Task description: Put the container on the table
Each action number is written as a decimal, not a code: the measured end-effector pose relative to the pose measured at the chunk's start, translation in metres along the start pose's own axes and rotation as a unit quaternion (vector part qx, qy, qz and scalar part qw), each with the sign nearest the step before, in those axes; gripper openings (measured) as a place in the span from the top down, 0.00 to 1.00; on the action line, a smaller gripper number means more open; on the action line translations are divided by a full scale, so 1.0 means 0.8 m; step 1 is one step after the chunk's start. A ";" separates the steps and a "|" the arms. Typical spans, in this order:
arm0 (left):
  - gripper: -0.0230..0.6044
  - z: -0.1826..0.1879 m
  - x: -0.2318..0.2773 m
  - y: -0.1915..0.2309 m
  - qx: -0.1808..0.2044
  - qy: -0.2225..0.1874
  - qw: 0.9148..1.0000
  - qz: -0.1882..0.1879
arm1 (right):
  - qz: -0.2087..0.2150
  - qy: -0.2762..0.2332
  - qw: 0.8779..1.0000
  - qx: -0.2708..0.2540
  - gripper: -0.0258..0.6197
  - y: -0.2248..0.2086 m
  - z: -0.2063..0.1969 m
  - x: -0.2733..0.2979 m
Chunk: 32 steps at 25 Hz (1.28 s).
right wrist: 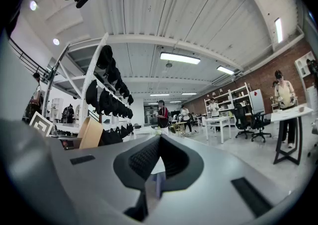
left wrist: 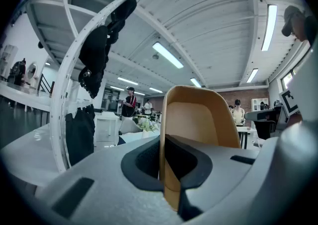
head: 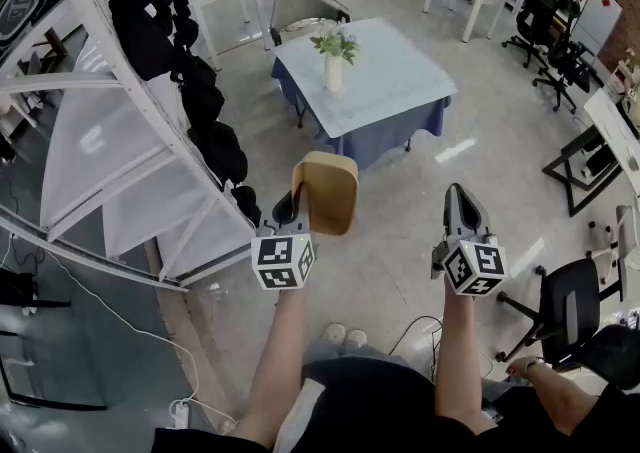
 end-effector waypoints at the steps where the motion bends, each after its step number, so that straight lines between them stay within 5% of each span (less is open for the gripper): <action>1: 0.95 0.000 0.000 -0.001 0.000 0.000 1.000 0.000 | 0.000 0.000 1.000 0.000 0.96 -0.001 0.000 0.000; 32: 0.95 -0.020 0.055 0.002 -0.013 0.010 0.999 -0.042 | -0.028 0.005 1.000 0.008 0.96 -0.010 -0.015 0.024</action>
Point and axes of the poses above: the fingertips, and each gripper's own axes: x forward along the fingers, y to its left, z out of its top, the point moved 1 cm from there along -x, backward along the fingers, and after that the axes turned 10 degrees about x, right-handed, at the moved point
